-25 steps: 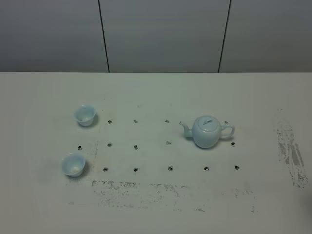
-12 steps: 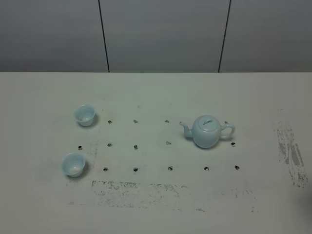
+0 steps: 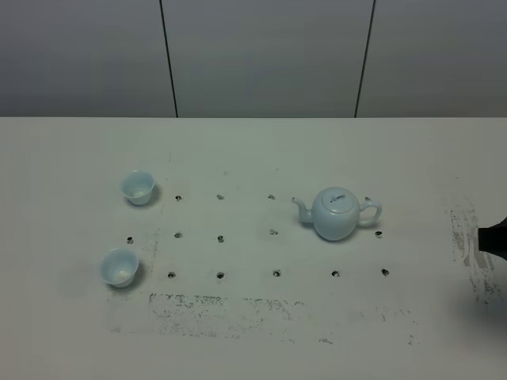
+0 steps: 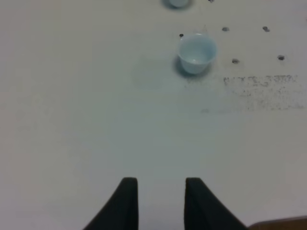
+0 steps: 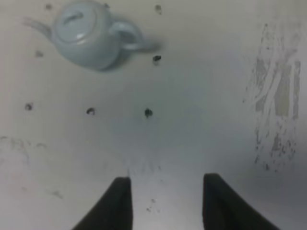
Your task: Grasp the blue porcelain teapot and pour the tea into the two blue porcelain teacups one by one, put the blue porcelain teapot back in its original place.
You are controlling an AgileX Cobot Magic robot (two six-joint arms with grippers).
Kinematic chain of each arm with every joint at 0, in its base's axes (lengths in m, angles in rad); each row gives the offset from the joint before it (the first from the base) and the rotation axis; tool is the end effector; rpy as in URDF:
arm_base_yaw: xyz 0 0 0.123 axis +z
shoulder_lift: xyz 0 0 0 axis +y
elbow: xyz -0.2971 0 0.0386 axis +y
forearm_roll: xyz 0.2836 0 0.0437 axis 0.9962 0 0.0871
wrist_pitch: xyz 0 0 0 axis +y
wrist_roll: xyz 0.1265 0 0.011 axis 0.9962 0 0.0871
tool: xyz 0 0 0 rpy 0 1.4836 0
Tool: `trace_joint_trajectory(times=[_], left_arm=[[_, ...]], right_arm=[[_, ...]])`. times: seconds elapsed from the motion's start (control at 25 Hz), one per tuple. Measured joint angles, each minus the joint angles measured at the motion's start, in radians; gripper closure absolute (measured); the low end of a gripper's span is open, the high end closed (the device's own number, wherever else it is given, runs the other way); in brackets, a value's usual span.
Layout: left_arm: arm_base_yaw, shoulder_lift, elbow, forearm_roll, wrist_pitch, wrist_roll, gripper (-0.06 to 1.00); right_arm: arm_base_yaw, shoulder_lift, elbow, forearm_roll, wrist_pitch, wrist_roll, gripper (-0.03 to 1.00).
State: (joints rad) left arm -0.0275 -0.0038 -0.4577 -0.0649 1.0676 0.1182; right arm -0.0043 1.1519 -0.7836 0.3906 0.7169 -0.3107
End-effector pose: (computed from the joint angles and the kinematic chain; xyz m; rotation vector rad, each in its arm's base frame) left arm 0.0471 -0.0085 0.2631 0.1538 2.0823 -0.0233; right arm 0.2654 0.0306 0.2481 -0.1076 2.5117 0.3137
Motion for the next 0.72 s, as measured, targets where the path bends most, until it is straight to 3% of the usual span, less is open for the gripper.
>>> trace_joint_trajectory(times=[0.28,0.44,0.72], left_arm=[[0.000,0.000,0.000,0.000,0.000,0.000,0.64],[0.000,0.000,0.000,0.000,0.000,0.000,0.64],[0.000,0.000,0.000,0.000,0.000,0.000,0.64]], right_arm=[[0.079,0.159,-0.039,-0.262,-0.241,0.241,0.61],[0.123,0.303,-0.138,-0.375,-0.264,0.345,0.61],[0.199,0.558,-0.345,-0.457,-0.271,0.370,0.61]])
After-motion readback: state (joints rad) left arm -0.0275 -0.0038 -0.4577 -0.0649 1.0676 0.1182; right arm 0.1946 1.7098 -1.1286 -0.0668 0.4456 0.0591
